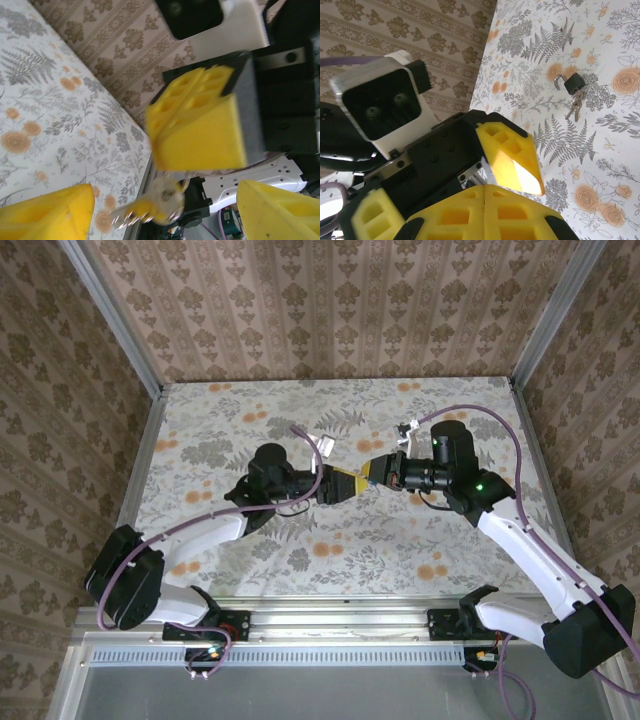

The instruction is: Unlock with the key

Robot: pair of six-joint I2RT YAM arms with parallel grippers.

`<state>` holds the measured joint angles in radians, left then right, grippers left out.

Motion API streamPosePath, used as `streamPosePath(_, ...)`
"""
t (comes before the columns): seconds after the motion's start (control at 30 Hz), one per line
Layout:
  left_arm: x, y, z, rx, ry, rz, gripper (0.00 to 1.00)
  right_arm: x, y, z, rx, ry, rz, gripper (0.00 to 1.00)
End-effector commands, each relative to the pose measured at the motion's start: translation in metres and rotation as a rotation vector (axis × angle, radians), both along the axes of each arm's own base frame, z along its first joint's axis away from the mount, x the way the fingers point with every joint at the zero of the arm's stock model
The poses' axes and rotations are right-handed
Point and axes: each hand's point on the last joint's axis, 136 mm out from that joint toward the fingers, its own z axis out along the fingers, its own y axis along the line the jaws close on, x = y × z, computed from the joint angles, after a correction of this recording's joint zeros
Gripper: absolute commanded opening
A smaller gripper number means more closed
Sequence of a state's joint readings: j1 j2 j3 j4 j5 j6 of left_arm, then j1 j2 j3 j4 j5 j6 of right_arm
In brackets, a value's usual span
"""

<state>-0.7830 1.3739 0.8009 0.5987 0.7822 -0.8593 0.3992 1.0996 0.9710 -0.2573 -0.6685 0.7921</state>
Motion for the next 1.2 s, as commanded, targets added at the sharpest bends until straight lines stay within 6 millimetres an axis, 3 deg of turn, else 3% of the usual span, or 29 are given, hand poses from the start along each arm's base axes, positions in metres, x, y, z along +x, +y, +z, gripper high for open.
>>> streamPosePath(0.0, -0.007, -0.009, 0.022, -0.056, -0.073, -0.054, 0.75, -0.003, 0.002, 0.005, 0.032, -0.002, 0.023, 0.00)
streamPosePath(0.23, -0.010, -0.008, 0.009, -0.035, -0.044, -0.062, 0.58, -0.004, -0.004, 0.010, 0.015, -0.033, -0.002, 0.00)
streamPosePath(0.53, -0.012, 0.007, 0.000, -0.018, -0.035, -0.031, 0.45, -0.002, -0.011, 0.013, 0.002, -0.047, -0.029, 0.00)
streamPosePath(0.9, -0.007, 0.001, -0.003, -0.020, -0.027, -0.034, 0.25, -0.001, -0.010, 0.015, 0.018, -0.046, -0.028, 0.00)
streamPosePath(1.0, -0.004, 0.001, -0.007, -0.009, -0.020, -0.019, 0.28, -0.002, -0.010, 0.016, 0.019, -0.045, -0.027, 0.00)
streamPosePath(1.1, 0.002, 0.001, -0.013, 0.022, -0.019, 0.019, 0.51, -0.002, -0.009, 0.017, 0.028, -0.045, -0.021, 0.00)
streamPosePath(1.17, 0.003, 0.001, -0.012, 0.019, -0.027, 0.022, 0.57, -0.002, -0.008, 0.016, 0.032, -0.040, -0.016, 0.00)
